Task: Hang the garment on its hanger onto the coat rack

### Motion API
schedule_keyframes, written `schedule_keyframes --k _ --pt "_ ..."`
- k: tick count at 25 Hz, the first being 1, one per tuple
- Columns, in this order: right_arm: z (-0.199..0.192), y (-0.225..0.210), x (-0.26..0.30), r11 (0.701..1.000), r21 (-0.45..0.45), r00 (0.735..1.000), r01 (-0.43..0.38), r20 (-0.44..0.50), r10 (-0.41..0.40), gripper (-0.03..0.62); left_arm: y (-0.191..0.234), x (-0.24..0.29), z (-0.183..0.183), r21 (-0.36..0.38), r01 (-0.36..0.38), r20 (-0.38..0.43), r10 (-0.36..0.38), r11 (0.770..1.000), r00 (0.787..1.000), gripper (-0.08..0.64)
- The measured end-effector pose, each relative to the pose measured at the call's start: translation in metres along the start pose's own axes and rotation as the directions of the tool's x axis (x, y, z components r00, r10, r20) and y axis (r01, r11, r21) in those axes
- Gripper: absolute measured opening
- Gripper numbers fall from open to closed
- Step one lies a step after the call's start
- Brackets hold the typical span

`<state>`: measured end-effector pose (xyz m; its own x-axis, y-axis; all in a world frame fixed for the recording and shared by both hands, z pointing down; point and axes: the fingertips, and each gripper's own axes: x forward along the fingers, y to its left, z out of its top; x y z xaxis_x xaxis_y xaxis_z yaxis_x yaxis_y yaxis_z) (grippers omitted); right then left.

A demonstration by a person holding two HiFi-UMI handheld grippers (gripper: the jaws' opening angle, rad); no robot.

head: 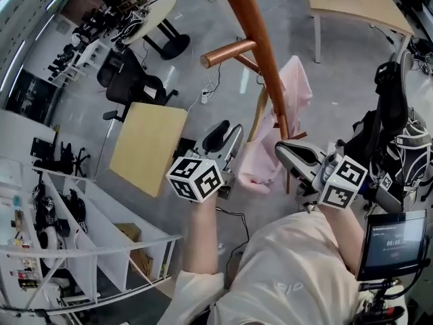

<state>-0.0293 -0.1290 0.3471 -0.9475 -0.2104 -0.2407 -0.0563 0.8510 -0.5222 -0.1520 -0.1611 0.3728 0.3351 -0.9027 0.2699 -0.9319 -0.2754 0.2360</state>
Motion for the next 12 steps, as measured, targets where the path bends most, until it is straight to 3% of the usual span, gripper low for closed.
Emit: schedule_keyframes --k 8,12 --pt "-0.03 0.049 0.064 0.984 -0.008 0.979 -0.178 -0.104 0.176 0.013 0.041 -0.096 0.0 -0.052 -0.174 0.127 0.179 0.983 0.976 0.149" --pt "-0.057 0.08 0.096 0.949 0.046 0.93 -0.312 -0.189 0.315 0.014 0.054 -0.154 -0.013 -0.108 -0.307 0.185 0.322 0.946 0.929 0.149"
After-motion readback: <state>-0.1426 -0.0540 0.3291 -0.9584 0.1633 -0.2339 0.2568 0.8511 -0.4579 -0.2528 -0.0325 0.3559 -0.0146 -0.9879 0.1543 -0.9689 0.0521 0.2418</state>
